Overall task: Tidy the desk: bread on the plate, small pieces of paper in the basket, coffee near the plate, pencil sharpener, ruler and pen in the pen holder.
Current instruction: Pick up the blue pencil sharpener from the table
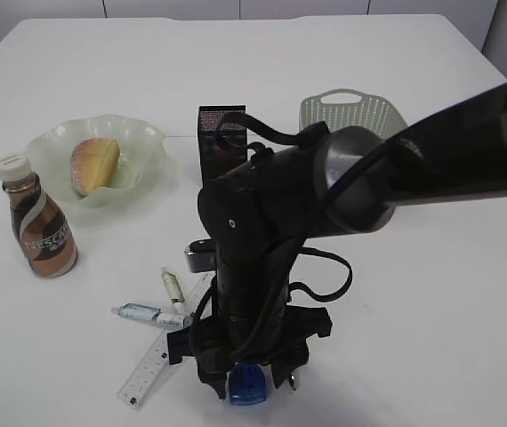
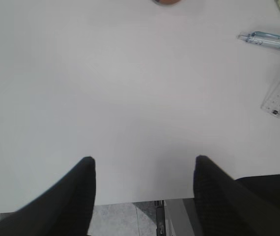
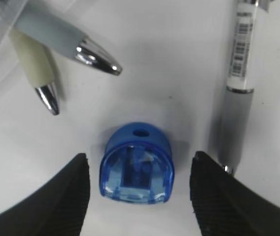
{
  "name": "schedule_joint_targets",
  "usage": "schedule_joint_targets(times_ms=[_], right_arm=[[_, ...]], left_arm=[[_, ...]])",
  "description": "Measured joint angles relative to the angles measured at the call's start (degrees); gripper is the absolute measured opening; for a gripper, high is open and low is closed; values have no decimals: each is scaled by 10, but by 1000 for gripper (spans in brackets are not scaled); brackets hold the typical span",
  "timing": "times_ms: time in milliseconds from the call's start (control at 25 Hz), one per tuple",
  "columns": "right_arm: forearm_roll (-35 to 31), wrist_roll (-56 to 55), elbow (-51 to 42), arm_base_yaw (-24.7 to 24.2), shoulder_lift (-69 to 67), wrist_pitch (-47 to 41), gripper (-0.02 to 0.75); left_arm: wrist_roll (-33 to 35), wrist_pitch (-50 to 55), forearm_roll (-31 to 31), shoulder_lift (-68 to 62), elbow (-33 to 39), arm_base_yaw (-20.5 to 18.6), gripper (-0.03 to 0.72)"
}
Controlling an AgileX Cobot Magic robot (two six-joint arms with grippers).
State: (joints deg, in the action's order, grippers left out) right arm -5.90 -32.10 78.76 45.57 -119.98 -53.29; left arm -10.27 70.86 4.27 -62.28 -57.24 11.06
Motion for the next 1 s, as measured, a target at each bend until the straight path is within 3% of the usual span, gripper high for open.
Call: schedule_joint_targets(times_ms=[1000], right_arm=[[6, 0, 0, 0, -14, 1, 470]], left_arm=[[0, 0, 0, 0, 0, 0, 448]])
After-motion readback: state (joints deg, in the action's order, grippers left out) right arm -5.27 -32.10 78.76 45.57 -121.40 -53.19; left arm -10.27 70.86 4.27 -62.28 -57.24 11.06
